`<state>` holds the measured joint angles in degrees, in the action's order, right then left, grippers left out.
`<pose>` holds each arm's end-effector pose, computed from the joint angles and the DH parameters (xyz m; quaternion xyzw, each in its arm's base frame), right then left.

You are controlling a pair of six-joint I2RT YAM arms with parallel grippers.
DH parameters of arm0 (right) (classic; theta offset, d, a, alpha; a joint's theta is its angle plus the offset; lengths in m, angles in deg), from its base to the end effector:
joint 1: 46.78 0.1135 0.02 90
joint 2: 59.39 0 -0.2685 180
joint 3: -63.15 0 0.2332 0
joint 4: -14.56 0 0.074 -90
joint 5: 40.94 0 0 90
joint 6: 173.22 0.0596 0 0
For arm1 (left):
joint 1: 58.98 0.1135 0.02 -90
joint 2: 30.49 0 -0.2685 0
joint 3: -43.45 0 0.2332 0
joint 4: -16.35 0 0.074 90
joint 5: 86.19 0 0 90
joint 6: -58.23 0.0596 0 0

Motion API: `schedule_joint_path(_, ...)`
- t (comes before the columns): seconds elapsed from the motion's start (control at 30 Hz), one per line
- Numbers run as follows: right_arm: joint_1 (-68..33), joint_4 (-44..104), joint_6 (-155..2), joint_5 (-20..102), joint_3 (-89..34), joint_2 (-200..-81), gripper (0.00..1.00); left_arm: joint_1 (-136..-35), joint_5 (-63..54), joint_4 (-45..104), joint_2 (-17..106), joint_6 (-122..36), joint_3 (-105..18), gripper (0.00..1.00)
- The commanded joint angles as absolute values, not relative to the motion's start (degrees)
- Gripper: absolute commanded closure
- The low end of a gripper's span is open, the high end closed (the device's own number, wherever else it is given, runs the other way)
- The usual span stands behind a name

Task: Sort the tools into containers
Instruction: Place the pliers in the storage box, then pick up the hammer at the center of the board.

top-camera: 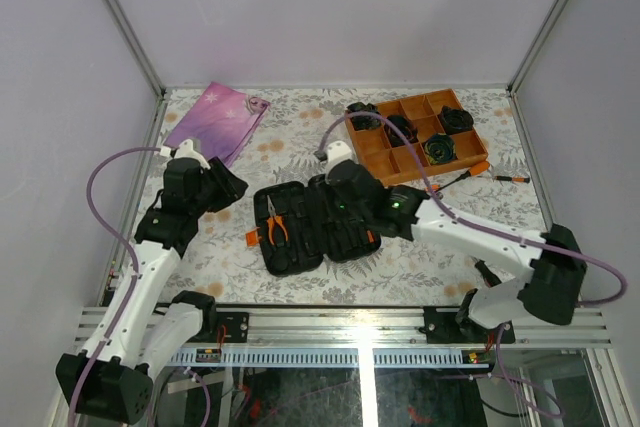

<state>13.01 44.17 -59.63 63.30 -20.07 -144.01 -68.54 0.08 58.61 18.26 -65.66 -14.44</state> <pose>0.1842 0.2872 0.3072 -0.2103 0.8399 0.2444 0.4366 0.1818 -0.0345 0.2795 -0.1700 0.8624 -0.2028 0.4316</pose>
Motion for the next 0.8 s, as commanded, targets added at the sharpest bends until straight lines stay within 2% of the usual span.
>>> schedule_joint_path(0.0,6.42,50.57,-60.55,67.56,-14.0,-134.54,0.63,-68.04,0.85,62.82,16.58,-59.95,-18.14,0.52)
schedule_joint_path(0.17,-3.11,54.28,-59.59,64.17,-7.47,-128.28,0.58,-68.04,0.33,62.9,15.33,-58.42,-18.15,0.47)
schedule_joint_path(0.4,-17.8,58.58,-59.74,60.57,-3.54,-128.23,0.5,-68.08,-0.52,62.5,15.32,-58.51,-17.15,0.44)
schedule_joint_path(0.57,-26.95,59.14,-61.58,55.29,-2.57,-133.72,0.48,-68.12,-1.2,62.04,15.45,-58.25,-16.59,0.39)
schedule_joint_path(0.77,-31.41,63.93,-66.83,55.25,-7.76,-144.63,0.44,-68.14,-3.37,60.91,16.86,-57.75,-16.11,0.38)
